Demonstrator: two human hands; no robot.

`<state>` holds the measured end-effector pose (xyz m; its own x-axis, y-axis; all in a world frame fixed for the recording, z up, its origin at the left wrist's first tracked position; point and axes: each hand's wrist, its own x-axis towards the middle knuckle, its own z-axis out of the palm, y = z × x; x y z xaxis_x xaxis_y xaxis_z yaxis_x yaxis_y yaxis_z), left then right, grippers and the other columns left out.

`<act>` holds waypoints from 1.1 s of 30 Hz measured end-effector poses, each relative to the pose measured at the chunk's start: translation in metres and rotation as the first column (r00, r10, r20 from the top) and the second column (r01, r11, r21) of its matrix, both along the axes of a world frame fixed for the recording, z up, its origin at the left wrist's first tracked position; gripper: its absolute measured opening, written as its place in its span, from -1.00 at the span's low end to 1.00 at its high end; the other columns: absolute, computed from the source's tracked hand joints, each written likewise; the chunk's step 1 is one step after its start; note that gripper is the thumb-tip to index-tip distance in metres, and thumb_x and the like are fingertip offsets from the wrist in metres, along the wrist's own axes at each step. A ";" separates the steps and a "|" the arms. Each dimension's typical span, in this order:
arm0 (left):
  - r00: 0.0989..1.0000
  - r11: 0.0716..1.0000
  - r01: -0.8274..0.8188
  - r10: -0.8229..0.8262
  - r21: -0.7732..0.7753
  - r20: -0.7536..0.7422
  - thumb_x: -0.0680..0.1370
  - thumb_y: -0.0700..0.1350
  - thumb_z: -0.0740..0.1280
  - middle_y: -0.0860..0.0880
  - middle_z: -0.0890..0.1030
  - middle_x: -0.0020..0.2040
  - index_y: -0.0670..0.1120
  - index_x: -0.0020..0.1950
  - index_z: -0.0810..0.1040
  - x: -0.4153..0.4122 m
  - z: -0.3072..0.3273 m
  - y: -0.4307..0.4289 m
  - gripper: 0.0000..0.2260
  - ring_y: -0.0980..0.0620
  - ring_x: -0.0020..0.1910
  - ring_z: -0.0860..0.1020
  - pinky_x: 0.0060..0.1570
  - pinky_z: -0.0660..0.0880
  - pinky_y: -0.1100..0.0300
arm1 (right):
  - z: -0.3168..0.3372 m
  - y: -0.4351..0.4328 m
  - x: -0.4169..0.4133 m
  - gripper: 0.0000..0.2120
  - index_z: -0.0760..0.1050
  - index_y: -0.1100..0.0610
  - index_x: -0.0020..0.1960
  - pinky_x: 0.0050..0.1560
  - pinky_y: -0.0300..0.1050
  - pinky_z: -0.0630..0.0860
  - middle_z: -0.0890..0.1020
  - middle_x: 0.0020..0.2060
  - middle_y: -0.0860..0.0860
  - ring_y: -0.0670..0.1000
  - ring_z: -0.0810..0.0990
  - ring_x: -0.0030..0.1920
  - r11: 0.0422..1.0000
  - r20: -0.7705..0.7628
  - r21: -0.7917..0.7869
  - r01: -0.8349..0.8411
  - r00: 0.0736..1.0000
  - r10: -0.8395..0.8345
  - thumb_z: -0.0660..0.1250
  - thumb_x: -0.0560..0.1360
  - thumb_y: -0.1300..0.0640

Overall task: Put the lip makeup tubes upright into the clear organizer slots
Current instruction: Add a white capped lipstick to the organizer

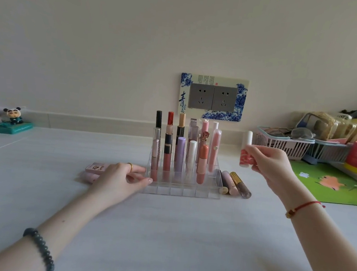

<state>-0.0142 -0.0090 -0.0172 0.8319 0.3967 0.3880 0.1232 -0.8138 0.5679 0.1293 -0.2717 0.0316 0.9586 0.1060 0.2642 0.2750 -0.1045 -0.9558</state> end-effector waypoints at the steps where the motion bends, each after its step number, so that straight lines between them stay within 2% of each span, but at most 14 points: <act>1: 1.000 1.000 0.002 -0.002 0.004 0.002 0.41 0.08 0.40 0.06 0.67 0.01 -0.06 0.17 0.56 0.000 0.000 0.000 -0.61 0.13 0.02 0.56 -0.02 0.35 0.29 | 0.002 0.003 -0.004 -0.89 0.57 0.21 -0.09 -0.22 -0.21 0.44 0.55 -0.31 0.07 -0.03 0.45 -0.29 0.993 -0.060 0.090 -0.079 0.995 0.085 0.32 0.46 0.17; 3: 1.000 1.000 0.005 -0.005 0.012 0.001 0.41 0.08 0.40 0.05 0.67 0.01 -0.07 0.17 0.56 0.000 0.000 0.000 -0.61 0.13 0.01 0.56 -0.04 0.35 0.30 | 0.004 0.009 -0.009 -0.86 0.56 0.23 -0.06 -0.22 -0.23 0.48 0.54 -0.31 0.09 -0.04 0.47 -0.31 0.969 -0.116 0.171 -0.177 0.973 0.199 0.32 0.46 0.17; 5: 1.000 1.000 0.011 -0.011 0.009 -0.001 0.41 0.08 0.40 0.06 0.67 0.00 -0.07 0.17 0.55 0.000 0.000 0.000 -0.61 0.16 -0.05 0.54 -0.07 0.34 0.31 | 0.002 0.013 -0.011 -0.84 0.55 0.26 -0.03 -0.19 -0.21 0.53 0.56 -0.32 0.09 -0.04 0.50 -0.32 0.964 -0.094 0.159 -0.214 0.969 0.231 0.33 0.45 0.18; 7: 1.000 1.000 0.012 -0.012 0.017 0.002 0.42 0.08 0.40 0.06 0.67 0.00 -0.06 0.18 0.55 0.000 0.001 0.000 -0.61 0.16 -0.04 0.54 -0.06 0.33 0.31 | -0.002 0.017 -0.012 -0.85 0.55 0.24 -0.04 -0.16 -0.21 0.58 0.60 -0.32 0.06 -0.06 0.56 -0.33 0.976 -0.018 0.078 -0.202 0.979 0.203 0.36 0.43 0.19; 11: 1.000 1.000 0.005 -0.005 0.027 0.003 0.42 0.08 0.39 0.06 0.67 0.01 -0.06 0.18 0.55 0.000 0.000 0.000 -0.61 0.13 0.05 0.56 -0.02 0.34 0.31 | -0.009 0.024 -0.014 -0.84 0.52 0.14 -0.06 -0.29 -0.38 0.57 0.65 -0.27 -0.02 -0.14 0.62 -0.31 0.987 0.212 -0.138 -0.078 0.972 0.107 0.41 0.37 0.20; 15: 1.000 1.000 0.018 -0.018 0.021 -0.005 0.42 0.08 0.39 0.07 0.67 0.01 -0.07 0.19 0.55 0.001 0.000 0.001 -0.60 0.14 0.04 0.56 -0.02 0.36 0.31 | -0.017 0.030 -0.012 -0.82 0.53 0.16 -0.07 -0.15 -0.25 0.59 0.66 -0.27 0.00 -0.07 0.65 -0.24 0.975 0.322 -0.221 0.010 0.944 0.064 0.44 0.34 0.20; 20: 1.000 0.999 0.021 -0.021 0.027 0.008 0.43 0.08 0.38 0.09 0.67 0.01 -0.05 0.20 0.54 0.000 -0.001 0.001 -0.60 0.17 0.02 0.54 -0.05 0.30 0.32 | -0.024 0.034 -0.011 -0.86 0.57 0.17 -0.13 -0.18 -0.22 0.58 0.67 -0.27 -0.01 -0.07 0.66 -0.27 0.953 0.350 -0.300 0.053 0.935 0.057 0.41 0.36 0.13; 25: 0.999 0.999 0.028 -0.028 0.020 0.017 0.42 0.09 0.38 0.09 0.67 0.01 -0.05 0.20 0.54 0.001 -0.002 0.002 -0.61 0.16 0.05 0.55 -0.05 0.31 0.33 | -0.030 0.036 -0.008 -0.88 0.59 0.17 -0.16 -0.12 -0.16 0.59 0.66 -0.30 -0.01 -0.07 0.63 -0.27 0.944 0.331 -0.328 0.044 0.941 0.071 0.42 0.34 0.15; 28: 0.999 0.999 0.027 -0.027 0.025 0.017 0.43 0.08 0.38 0.09 0.67 0.02 -0.05 0.20 0.54 0.001 -0.002 0.002 -0.61 0.18 0.04 0.55 -0.09 0.27 0.36 | -0.032 0.037 -0.010 -0.92 0.60 0.11 -0.23 -0.19 -0.19 0.56 0.65 -0.31 -0.03 -0.04 0.60 -0.30 0.933 0.319 -0.358 0.045 0.945 0.077 0.41 0.35 0.09; 30: 0.999 0.999 0.027 -0.027 0.026 0.019 0.43 0.09 0.38 0.09 0.67 0.02 -0.04 0.20 0.54 0.001 -0.002 0.002 -0.61 0.19 0.03 0.54 -0.08 0.28 0.36 | -0.033 0.038 -0.010 -0.87 0.59 0.08 -0.26 -0.29 -0.26 0.48 0.63 -0.32 -0.04 -0.05 0.56 -0.35 0.924 0.306 -0.379 0.057 0.950 0.067 0.38 0.37 0.02; 31: 0.999 0.999 0.024 -0.025 0.031 0.019 0.43 0.09 0.38 0.09 0.67 0.02 -0.04 0.20 0.54 0.001 -0.002 0.002 -0.61 0.20 0.02 0.54 -0.11 0.28 0.40 | -0.034 0.038 -0.010 -0.85 0.59 0.07 -0.27 -0.34 -0.30 0.43 0.62 -0.32 -0.05 -0.06 0.53 -0.38 0.921 0.299 -0.386 0.060 0.952 0.063 0.38 0.37 0.00; 33: 1.000 0.999 0.012 -0.013 0.044 0.020 0.43 0.09 0.37 0.09 0.66 0.03 -0.03 0.20 0.54 0.000 -0.002 0.001 -0.62 0.22 0.00 0.51 -0.21 0.23 0.60 | -0.034 0.037 -0.011 -0.84 0.59 0.07 -0.27 -0.40 -0.33 0.37 0.59 -0.33 -0.06 -0.07 0.47 -0.42 0.921 0.280 -0.386 0.058 0.958 0.057 0.38 0.37 -0.01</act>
<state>-0.0139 -0.0075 -0.0187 0.8284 0.3690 0.4214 0.1020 -0.8392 0.5342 0.1186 -0.2342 -0.0028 0.8510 0.2539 0.4597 0.5246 -0.4495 -0.7230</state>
